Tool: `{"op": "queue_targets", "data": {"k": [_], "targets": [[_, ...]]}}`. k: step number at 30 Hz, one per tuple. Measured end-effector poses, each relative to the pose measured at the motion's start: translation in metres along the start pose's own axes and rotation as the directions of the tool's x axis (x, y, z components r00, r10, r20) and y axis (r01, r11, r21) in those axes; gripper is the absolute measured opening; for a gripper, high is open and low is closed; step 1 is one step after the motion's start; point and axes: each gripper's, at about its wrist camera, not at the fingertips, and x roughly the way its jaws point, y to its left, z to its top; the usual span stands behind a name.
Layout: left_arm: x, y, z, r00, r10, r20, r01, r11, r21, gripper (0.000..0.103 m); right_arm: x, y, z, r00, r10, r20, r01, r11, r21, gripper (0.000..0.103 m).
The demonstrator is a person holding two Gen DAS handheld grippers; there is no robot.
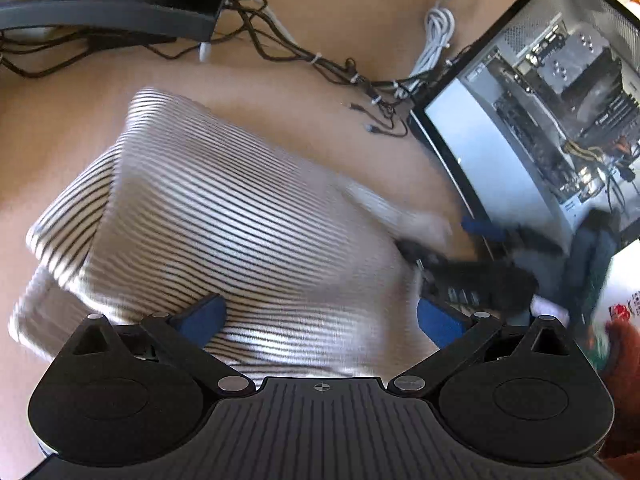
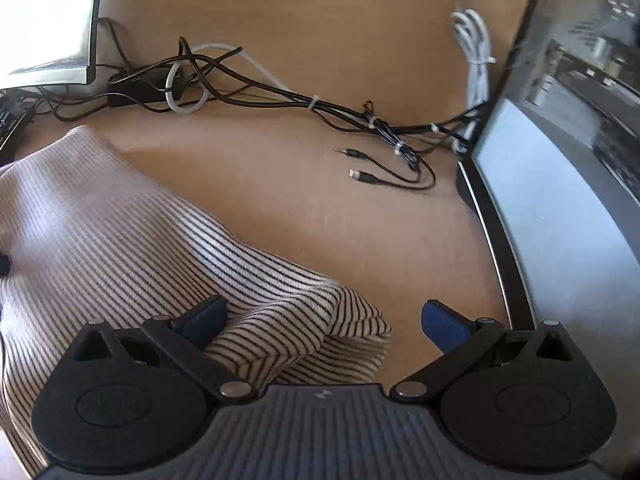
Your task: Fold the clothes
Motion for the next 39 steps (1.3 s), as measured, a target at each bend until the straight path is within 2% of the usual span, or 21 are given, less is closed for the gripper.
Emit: {"op": "queue_targets", "data": {"k": [7, 9, 14, 18, 21, 23, 27, 30, 33, 36, 39], "targets": [[0.018, 0.006, 0.021, 1.0, -0.014, 0.027, 0.014, 1.0, 0.01, 0.103, -0.034, 0.004, -0.03, 1.0, -0.009, -0.004, 0.01, 1.0, 0.028, 0.103], [0.026, 0.0, 0.028, 1.0, 0.001, 0.021, -0.002, 0.998, 0.059, 0.103, -0.043, 0.006, -0.037, 1.0, -0.008, -0.009, 0.008, 1.0, 0.029, 0.103], [0.045, -0.018, 0.038, 0.998, 0.056, 0.013, -0.058, 0.984, 0.167, 0.103, -0.051, 0.007, -0.044, 0.994, 0.096, -0.056, -0.089, 0.989, 0.119, 0.103], [0.053, -0.028, 0.039, 0.996, 0.092, 0.01, -0.092, 0.967, 0.238, 0.103, -0.051, 0.004, -0.048, 0.983, 0.168, -0.07, -0.156, 0.977, 0.146, 0.103], [0.046, -0.037, 0.036, 0.987, 0.162, 0.015, -0.16, 0.952, 0.259, 0.103, -0.048, 0.001, -0.045, 0.977, 0.194, -0.084, -0.181, 0.973, 0.141, 0.103], [0.032, -0.041, 0.03, 0.981, 0.191, 0.027, -0.192, 0.951, 0.241, 0.103, -0.048, -0.002, -0.041, 0.973, 0.21, -0.091, -0.198, 0.972, 0.131, 0.103], [0.001, -0.041, 0.011, 0.992, 0.12, 0.03, -0.124, 0.975, 0.186, 0.103, -0.061, -0.004, -0.031, 0.977, 0.212, -0.038, -0.207, 0.974, 0.092, 0.103], [-0.004, -0.036, -0.005, 0.996, 0.087, 0.012, -0.088, 0.98, 0.179, 0.103, -0.066, 0.003, -0.027, 0.976, 0.218, -0.022, -0.218, 0.975, 0.033, 0.103], [0.005, -0.026, -0.017, 0.993, 0.117, -0.036, -0.11, 0.982, 0.156, 0.103, -0.054, 0.022, -0.035, 0.982, 0.171, -0.076, -0.176, 0.983, -0.06, 0.103], [0.007, -0.025, -0.023, 0.992, 0.125, -0.023, -0.118, 0.976, 0.182, 0.103, -0.059, 0.027, -0.041, 0.989, 0.142, -0.042, -0.144, 0.988, -0.063, 0.103], [0.01, -0.026, -0.022, 0.993, 0.12, -0.022, -0.114, 0.976, 0.186, 0.103, -0.059, 0.023, -0.042, 0.987, 0.151, -0.05, -0.153, 0.987, -0.039, 0.103]]}}
